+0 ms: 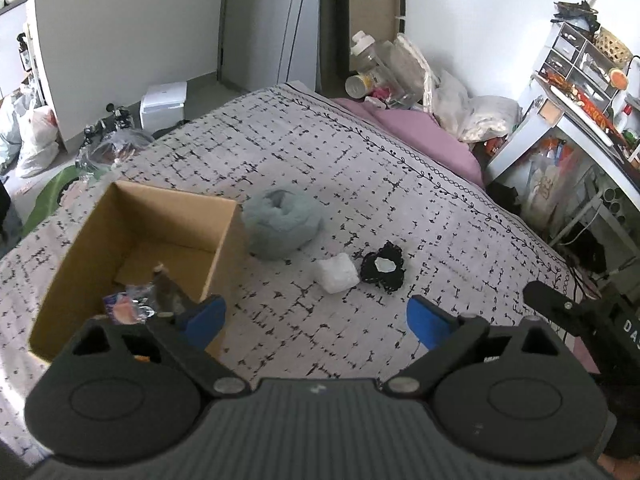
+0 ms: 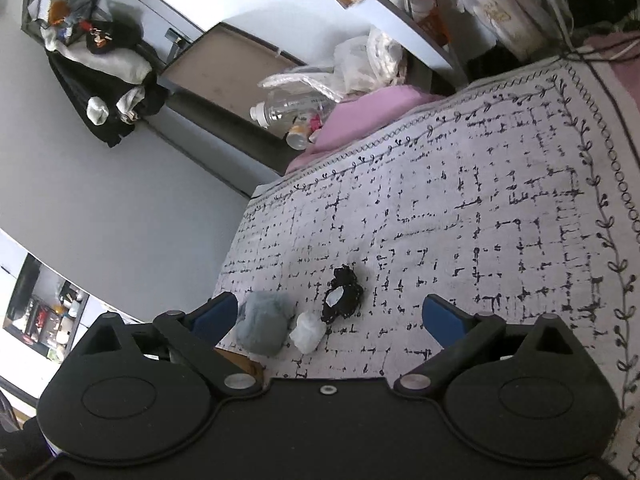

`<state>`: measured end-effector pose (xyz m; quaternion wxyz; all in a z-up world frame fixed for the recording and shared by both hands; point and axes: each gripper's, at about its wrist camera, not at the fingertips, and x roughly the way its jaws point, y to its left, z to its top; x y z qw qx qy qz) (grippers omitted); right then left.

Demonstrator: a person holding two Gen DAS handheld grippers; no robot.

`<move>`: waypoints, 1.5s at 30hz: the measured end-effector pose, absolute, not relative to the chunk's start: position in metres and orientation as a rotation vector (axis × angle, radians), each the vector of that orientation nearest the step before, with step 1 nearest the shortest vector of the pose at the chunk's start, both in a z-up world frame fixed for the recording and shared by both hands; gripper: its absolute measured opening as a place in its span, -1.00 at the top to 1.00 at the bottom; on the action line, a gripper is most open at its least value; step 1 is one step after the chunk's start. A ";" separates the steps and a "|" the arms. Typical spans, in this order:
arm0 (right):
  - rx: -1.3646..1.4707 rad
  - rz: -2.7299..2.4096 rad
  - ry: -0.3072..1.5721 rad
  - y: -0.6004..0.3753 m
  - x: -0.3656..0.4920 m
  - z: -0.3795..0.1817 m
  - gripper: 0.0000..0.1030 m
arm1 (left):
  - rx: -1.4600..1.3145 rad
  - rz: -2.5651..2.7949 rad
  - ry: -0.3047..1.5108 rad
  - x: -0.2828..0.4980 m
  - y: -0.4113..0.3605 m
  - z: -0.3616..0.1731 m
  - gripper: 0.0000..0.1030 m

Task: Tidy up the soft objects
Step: 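Move both open tools out of the box toward the white packet and black plush, then close the left tool on the white packet while the right tool grasps the black plush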

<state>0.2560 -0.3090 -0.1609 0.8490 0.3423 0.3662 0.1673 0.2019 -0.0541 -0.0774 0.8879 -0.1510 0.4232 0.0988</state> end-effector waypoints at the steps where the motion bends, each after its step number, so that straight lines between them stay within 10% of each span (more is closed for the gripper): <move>1: 0.733 0.354 0.781 -0.310 0.260 -0.164 -0.88 | -0.317 0.204 0.884 0.205 -0.055 -0.080 -0.85; 19: 0.774 0.371 0.827 -0.307 0.307 -0.197 -0.83 | -0.389 0.196 0.960 0.265 -0.077 -0.130 -0.46; 26: 0.811 0.385 0.928 -0.296 0.333 -0.222 -0.29 | -0.437 0.210 0.997 0.289 -0.077 -0.153 -0.22; 45: 0.812 0.462 1.050 -0.257 0.379 -0.255 -0.26 | -0.476 0.298 1.055 0.336 -0.054 -0.204 -0.19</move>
